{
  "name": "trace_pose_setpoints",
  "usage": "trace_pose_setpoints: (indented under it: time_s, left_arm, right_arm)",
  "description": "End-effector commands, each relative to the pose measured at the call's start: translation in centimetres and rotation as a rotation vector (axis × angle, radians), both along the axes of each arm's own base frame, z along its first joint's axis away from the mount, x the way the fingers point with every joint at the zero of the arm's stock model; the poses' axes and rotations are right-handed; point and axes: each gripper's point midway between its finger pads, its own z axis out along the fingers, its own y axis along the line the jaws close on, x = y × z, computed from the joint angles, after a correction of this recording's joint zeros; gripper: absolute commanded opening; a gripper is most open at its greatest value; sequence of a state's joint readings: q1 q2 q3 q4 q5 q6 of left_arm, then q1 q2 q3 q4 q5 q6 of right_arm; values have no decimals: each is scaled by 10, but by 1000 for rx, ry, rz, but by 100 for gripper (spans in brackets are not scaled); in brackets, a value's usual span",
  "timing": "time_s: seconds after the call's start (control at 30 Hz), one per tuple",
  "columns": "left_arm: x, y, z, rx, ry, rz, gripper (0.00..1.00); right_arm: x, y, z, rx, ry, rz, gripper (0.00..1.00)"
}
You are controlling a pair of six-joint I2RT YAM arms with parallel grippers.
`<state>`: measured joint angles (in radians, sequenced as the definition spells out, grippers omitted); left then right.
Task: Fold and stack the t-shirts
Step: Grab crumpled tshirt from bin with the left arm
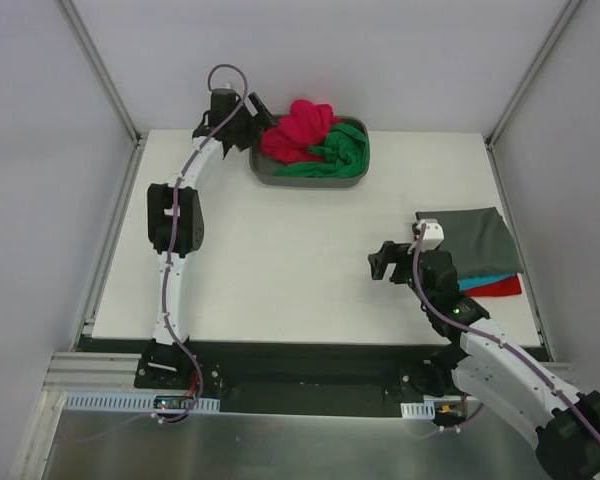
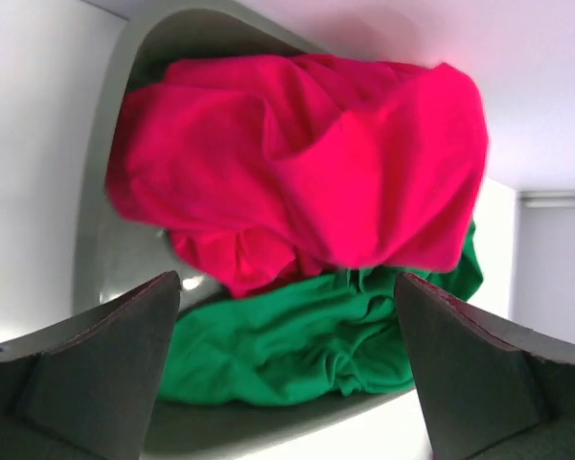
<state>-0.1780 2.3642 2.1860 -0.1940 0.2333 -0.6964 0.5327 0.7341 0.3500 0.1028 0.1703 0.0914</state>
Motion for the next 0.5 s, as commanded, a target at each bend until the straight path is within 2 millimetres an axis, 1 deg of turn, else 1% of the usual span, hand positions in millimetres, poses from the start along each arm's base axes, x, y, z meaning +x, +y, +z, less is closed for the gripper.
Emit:
trace_pose_setpoints:
  time_s: [0.0,0.07,0.17,0.3,0.33,0.37,0.47]
  left_arm:
    - [33,-21,21,-365,-105,-97,91]
    - [44,-20,17,-451,-138,-70,90]
    - [52,-25,10,-488,-154,-60,87]
    - [55,-34,11,-454,-182,-72,82]
    - [56,-36,7,-433,-179,-71,81]
    - [57,-37,8,-411,-187,-65,80]
    - [57,-42,-4,-366,-163,-41,77]
  right_arm:
    - [10,1,21,15,-122,5,96]
    - [10,0,20,7,-124,2,96]
    - [9,-4,18,-6,-120,-14,96]
    - [9,-10,14,-22,-109,-40,96]
    - [9,-11,12,-25,-104,-50,96]
    - [9,-12,12,-31,-102,-55,96]
    - [10,-15,12,-38,-98,-66,96]
